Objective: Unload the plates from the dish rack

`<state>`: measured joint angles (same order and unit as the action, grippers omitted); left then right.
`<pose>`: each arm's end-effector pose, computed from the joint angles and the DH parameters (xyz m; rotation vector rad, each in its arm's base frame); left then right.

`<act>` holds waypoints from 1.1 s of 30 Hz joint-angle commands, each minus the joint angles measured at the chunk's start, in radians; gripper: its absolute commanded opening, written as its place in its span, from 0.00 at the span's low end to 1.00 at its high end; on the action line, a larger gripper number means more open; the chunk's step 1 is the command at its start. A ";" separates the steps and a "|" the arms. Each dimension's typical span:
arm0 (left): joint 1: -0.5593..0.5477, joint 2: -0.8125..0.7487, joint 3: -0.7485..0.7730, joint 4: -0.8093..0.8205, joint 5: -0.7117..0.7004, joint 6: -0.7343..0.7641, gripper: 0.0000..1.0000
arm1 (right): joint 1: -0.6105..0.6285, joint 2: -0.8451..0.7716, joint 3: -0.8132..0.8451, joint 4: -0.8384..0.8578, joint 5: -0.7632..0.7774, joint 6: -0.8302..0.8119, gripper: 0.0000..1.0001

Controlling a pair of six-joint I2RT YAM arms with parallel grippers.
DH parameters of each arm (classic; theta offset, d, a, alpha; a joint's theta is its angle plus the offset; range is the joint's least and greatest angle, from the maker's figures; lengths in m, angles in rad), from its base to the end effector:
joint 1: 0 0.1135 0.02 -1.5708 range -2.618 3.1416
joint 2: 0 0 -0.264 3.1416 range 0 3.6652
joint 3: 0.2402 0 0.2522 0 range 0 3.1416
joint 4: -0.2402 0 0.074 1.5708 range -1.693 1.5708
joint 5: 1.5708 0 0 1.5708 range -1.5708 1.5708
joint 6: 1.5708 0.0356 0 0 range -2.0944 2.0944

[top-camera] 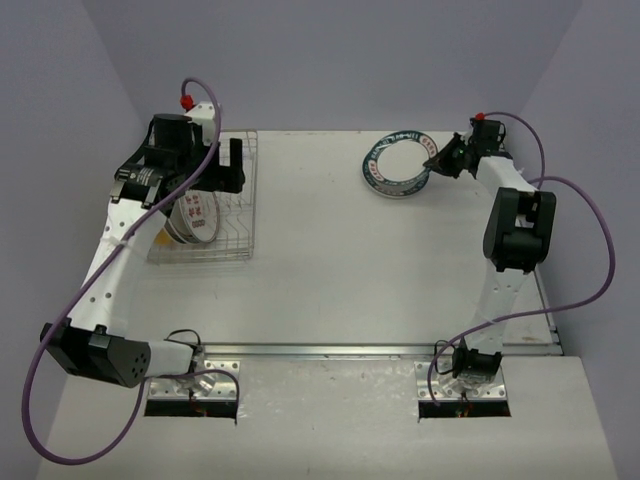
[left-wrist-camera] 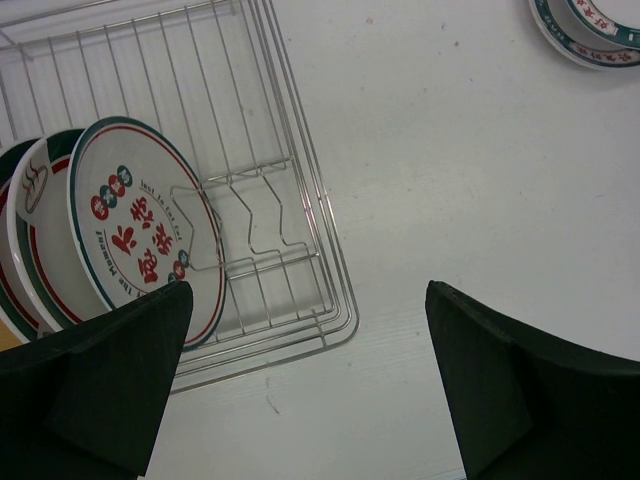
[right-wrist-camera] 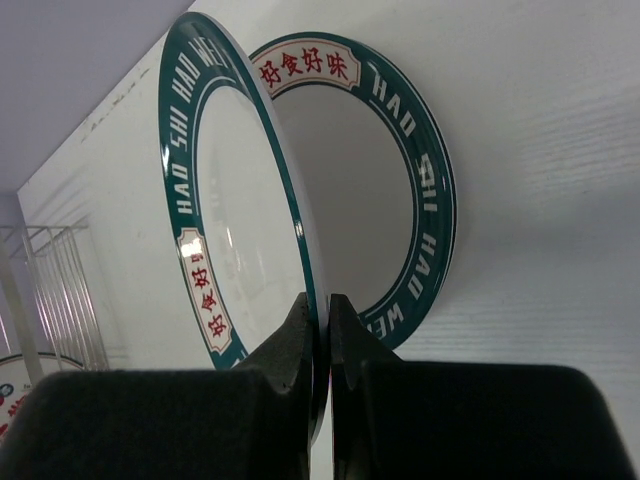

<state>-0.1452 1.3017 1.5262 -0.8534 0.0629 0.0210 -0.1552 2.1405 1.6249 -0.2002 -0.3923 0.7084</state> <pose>0.2607 -0.0404 0.4166 0.2179 2.1909 -0.1387 0.4820 -0.0616 0.1971 0.7802 2.1950 0.7321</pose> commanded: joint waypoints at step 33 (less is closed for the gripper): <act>0.010 -0.069 -0.042 0.058 -0.570 0.014 1.00 | 0.150 -0.023 0.180 -0.314 0.391 -0.403 0.97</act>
<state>-0.1444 1.2320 1.4677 -0.8060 -0.4160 0.0299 -0.0254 2.2215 1.8246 -0.5174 -0.0507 0.3727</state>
